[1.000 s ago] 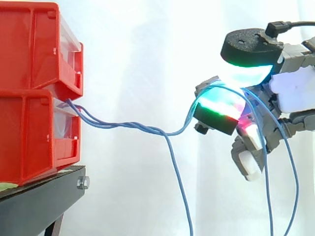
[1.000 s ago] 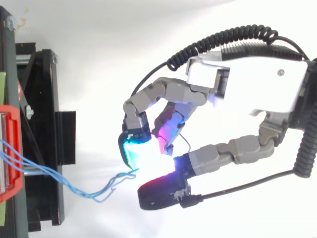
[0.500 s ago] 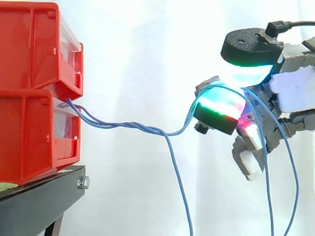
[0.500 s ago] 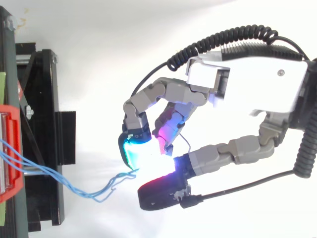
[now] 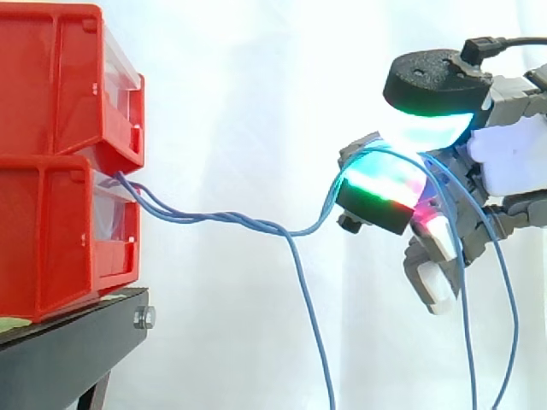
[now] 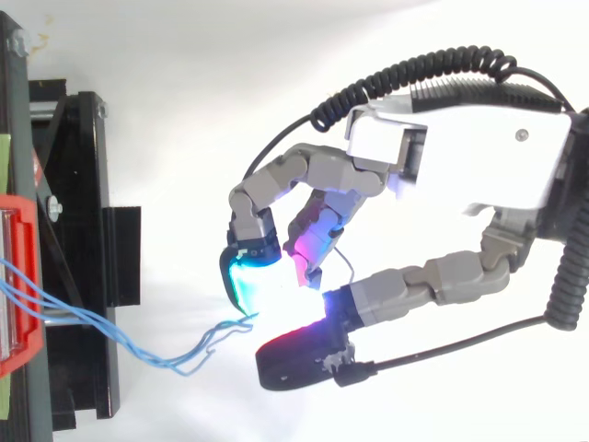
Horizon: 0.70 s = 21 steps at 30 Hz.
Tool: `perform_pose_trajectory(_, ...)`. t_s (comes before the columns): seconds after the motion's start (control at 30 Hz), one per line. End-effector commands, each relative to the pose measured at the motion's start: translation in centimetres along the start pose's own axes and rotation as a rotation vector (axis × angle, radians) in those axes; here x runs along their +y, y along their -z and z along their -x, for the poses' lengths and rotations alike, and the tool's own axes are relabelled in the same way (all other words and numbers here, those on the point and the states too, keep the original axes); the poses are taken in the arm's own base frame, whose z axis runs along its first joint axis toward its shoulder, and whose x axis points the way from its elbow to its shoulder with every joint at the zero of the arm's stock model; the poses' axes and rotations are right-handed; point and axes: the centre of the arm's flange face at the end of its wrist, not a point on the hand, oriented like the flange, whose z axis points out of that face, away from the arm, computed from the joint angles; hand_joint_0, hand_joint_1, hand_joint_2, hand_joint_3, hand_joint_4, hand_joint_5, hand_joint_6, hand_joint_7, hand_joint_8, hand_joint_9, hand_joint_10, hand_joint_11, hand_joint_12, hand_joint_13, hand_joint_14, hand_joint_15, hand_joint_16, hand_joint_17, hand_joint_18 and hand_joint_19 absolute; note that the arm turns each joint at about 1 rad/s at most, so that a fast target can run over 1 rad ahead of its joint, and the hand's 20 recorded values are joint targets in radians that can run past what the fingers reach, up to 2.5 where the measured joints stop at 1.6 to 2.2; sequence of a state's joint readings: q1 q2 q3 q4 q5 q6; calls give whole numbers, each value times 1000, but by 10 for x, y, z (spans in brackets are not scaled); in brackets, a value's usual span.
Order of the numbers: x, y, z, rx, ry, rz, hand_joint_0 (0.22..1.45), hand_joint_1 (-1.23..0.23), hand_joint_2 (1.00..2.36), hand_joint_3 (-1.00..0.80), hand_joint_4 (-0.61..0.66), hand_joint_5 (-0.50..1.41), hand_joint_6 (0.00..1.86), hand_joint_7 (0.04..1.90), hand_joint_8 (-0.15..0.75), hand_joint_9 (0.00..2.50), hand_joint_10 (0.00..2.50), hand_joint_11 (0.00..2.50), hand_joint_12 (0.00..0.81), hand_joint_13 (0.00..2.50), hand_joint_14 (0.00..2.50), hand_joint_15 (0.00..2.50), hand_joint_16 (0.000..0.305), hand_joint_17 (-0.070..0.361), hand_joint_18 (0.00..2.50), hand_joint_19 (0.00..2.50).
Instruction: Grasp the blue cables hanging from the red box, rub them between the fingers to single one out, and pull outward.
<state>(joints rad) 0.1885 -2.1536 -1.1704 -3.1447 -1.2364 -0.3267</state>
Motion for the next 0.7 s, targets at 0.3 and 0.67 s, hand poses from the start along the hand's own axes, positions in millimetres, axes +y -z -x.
perform_pose_trajectory(0.3,0,0,1,-1,0,-1,592,-809,1002,11,12,-65,870,1090,289,1146,15,481,412,942,22,613,56,126,826,493)
perform_pose_trajectory(0.67,0,0,0,0,0,0,591,-808,1002,12,6,-65,870,1093,284,1139,13,477,411,938,20,616,56,125,827,498)
